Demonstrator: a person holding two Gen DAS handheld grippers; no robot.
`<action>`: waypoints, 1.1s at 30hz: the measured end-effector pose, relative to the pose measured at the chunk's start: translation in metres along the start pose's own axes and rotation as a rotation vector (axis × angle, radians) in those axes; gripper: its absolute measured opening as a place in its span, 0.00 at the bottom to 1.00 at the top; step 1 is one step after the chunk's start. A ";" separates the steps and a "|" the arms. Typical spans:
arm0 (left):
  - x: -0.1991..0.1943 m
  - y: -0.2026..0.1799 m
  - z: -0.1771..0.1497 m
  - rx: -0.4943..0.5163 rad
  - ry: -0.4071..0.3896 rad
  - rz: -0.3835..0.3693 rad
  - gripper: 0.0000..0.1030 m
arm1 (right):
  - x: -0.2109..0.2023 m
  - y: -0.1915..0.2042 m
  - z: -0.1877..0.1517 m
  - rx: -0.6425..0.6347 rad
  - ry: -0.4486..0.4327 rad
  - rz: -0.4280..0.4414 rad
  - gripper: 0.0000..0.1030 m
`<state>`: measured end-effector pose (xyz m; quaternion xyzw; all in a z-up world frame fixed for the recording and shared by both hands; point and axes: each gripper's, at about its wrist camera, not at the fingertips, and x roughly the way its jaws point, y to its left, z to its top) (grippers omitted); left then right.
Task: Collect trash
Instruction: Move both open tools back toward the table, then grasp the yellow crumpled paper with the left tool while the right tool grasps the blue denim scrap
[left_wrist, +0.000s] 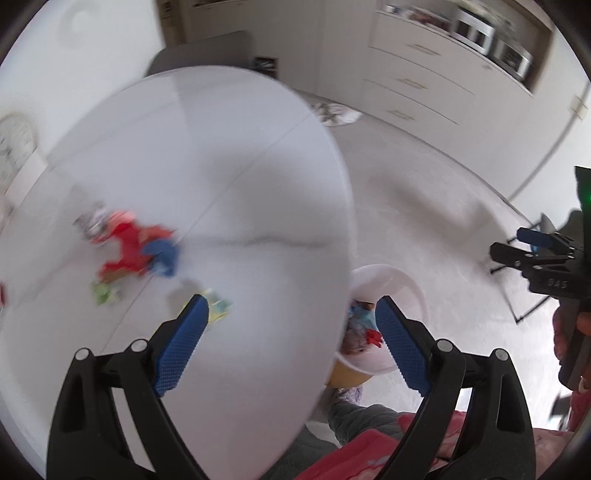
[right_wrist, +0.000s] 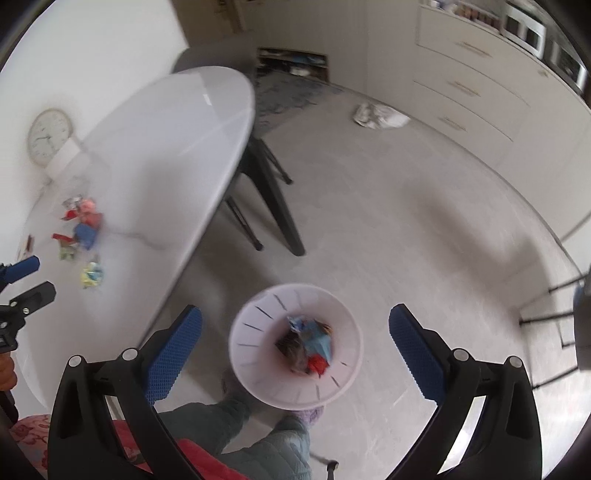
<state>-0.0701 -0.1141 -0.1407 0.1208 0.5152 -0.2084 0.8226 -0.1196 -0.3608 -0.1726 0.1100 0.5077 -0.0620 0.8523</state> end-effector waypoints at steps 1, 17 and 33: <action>-0.001 0.007 -0.001 -0.016 0.004 0.005 0.85 | 0.000 0.005 0.002 -0.011 -0.001 0.004 0.97; 0.057 0.075 -0.022 -0.254 0.117 0.004 0.85 | 0.007 0.048 0.004 -0.089 0.034 0.012 0.97; 0.120 0.082 -0.020 -0.308 0.192 0.094 0.49 | 0.003 0.040 -0.002 -0.048 0.036 -0.010 0.97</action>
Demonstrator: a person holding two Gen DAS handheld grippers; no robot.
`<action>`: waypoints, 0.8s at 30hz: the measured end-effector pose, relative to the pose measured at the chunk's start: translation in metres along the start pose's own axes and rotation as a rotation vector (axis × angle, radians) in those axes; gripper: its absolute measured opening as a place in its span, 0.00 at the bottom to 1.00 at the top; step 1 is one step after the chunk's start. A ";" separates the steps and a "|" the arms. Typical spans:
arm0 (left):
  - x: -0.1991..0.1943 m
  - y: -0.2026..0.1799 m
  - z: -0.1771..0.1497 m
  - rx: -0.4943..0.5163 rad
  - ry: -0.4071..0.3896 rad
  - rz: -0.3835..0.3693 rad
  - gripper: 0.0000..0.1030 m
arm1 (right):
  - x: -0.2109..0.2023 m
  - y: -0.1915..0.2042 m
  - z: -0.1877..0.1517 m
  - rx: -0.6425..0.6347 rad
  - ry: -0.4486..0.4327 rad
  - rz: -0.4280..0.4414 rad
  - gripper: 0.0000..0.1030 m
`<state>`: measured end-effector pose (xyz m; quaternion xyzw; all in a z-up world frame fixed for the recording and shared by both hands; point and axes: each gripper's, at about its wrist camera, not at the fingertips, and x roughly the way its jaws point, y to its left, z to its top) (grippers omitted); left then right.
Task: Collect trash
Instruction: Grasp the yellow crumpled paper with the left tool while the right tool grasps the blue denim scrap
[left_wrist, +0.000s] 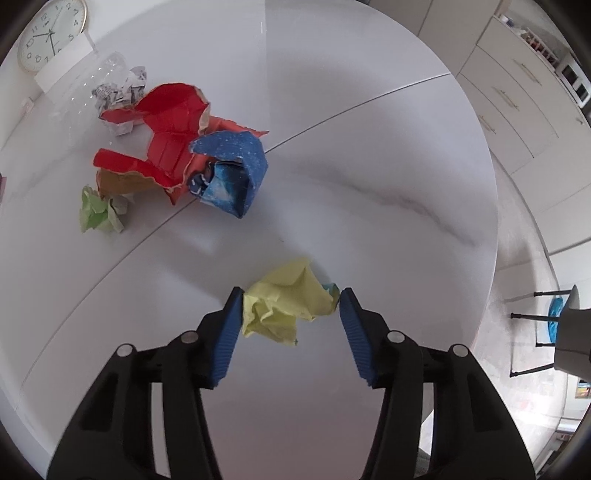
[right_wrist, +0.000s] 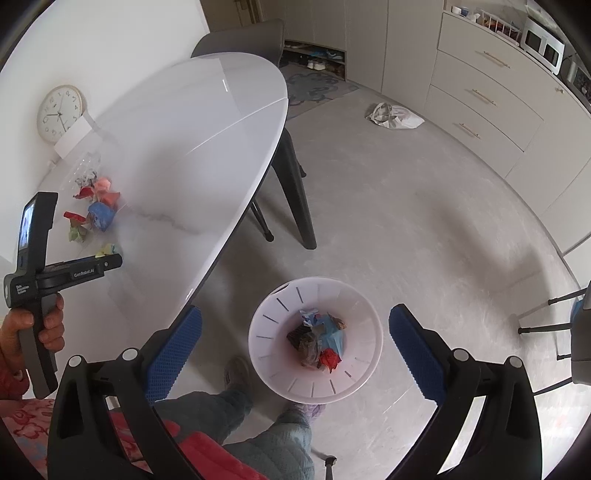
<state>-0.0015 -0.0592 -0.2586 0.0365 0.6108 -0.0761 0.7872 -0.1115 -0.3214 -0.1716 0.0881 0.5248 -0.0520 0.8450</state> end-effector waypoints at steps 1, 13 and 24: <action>0.000 0.001 0.000 -0.005 -0.004 -0.003 0.47 | 0.000 0.001 0.000 -0.002 -0.001 0.001 0.97; -0.039 0.035 -0.012 -0.057 -0.062 -0.054 0.41 | 0.008 0.056 0.020 -0.167 -0.005 0.070 0.97; -0.095 0.108 -0.034 -0.132 -0.157 -0.017 0.42 | 0.067 0.216 0.065 -0.535 0.005 0.287 0.97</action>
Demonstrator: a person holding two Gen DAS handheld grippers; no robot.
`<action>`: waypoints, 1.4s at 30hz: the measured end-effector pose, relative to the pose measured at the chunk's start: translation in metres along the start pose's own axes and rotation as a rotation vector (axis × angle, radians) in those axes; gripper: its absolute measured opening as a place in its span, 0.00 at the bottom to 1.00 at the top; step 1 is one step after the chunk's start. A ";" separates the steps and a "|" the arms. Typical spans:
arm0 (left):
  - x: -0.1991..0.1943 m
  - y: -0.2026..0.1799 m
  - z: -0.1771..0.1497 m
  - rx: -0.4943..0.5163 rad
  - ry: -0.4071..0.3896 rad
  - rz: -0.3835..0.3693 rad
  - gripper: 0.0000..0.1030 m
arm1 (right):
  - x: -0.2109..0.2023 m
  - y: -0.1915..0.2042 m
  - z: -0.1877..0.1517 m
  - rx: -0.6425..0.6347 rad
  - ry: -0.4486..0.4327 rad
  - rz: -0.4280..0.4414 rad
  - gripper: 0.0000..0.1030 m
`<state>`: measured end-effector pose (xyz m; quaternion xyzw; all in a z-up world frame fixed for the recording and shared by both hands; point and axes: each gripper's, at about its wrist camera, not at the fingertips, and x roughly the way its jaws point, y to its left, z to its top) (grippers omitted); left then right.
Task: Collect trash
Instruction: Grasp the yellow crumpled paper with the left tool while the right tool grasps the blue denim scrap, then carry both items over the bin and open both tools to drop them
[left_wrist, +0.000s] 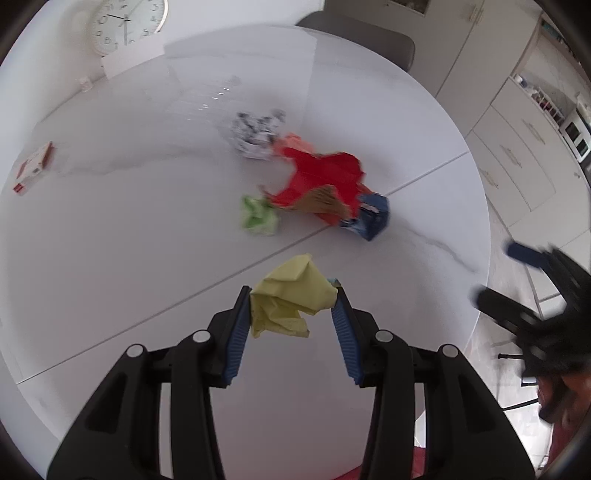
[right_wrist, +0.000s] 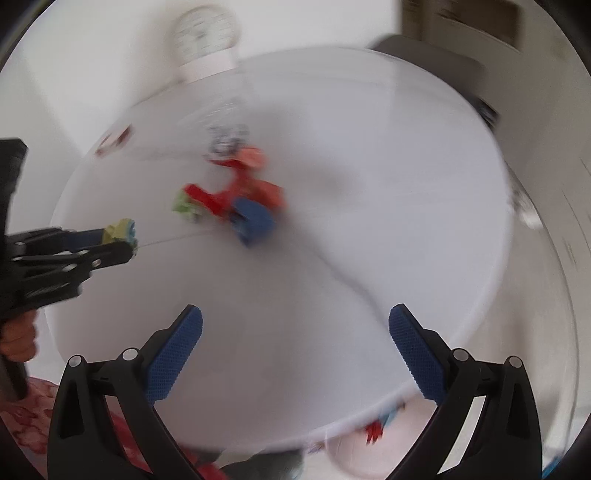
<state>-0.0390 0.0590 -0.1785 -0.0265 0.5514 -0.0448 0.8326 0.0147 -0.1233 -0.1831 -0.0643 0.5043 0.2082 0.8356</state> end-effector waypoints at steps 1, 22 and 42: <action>-0.003 0.006 -0.001 -0.008 -0.004 0.000 0.42 | 0.010 0.008 0.011 -0.041 -0.001 0.008 0.96; 0.010 0.038 0.021 0.030 0.025 -0.058 0.42 | 0.087 0.012 0.052 0.001 0.149 0.128 0.25; -0.012 -0.126 -0.002 0.374 0.025 -0.229 0.42 | -0.056 -0.130 -0.141 0.490 0.085 -0.079 0.25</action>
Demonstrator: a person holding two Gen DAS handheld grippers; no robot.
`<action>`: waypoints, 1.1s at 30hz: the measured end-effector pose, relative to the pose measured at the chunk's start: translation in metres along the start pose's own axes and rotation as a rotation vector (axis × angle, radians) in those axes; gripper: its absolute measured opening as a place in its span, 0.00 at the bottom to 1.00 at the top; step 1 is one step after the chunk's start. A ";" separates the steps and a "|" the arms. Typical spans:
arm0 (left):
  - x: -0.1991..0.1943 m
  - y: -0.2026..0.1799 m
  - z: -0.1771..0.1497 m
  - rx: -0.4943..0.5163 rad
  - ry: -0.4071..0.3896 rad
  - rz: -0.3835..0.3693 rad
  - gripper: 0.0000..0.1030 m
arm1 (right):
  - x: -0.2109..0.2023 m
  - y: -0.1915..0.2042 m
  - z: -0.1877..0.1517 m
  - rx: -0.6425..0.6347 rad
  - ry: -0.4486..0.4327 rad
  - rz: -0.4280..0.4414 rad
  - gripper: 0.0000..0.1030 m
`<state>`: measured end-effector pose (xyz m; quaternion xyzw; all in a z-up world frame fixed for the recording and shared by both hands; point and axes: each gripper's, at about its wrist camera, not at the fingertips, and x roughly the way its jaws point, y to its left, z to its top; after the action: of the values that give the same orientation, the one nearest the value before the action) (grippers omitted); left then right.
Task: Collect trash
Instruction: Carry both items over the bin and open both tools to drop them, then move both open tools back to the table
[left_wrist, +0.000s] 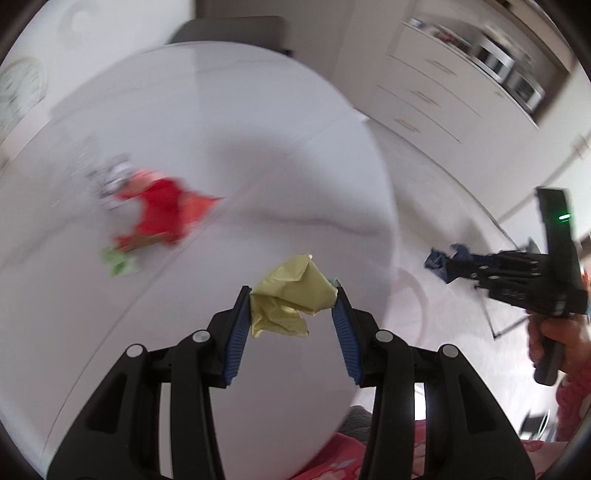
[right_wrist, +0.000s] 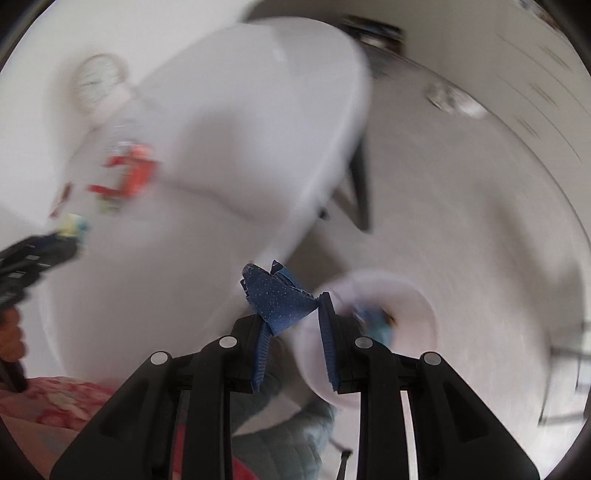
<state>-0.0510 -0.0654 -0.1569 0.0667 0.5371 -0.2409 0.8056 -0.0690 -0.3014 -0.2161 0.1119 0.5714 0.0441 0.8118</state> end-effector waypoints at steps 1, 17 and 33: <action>0.002 -0.008 0.002 0.017 0.003 -0.007 0.42 | 0.007 -0.018 -0.010 0.036 0.019 -0.016 0.25; 0.025 -0.102 0.006 0.186 0.056 -0.038 0.42 | 0.054 -0.069 -0.056 0.145 0.157 -0.085 0.98; 0.034 -0.162 0.008 0.266 0.095 -0.197 0.92 | 0.016 -0.099 -0.087 0.213 0.090 -0.168 0.98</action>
<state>-0.1082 -0.2206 -0.1594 0.1311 0.5418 -0.3842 0.7360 -0.1501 -0.3830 -0.2818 0.1472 0.6162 -0.0802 0.7696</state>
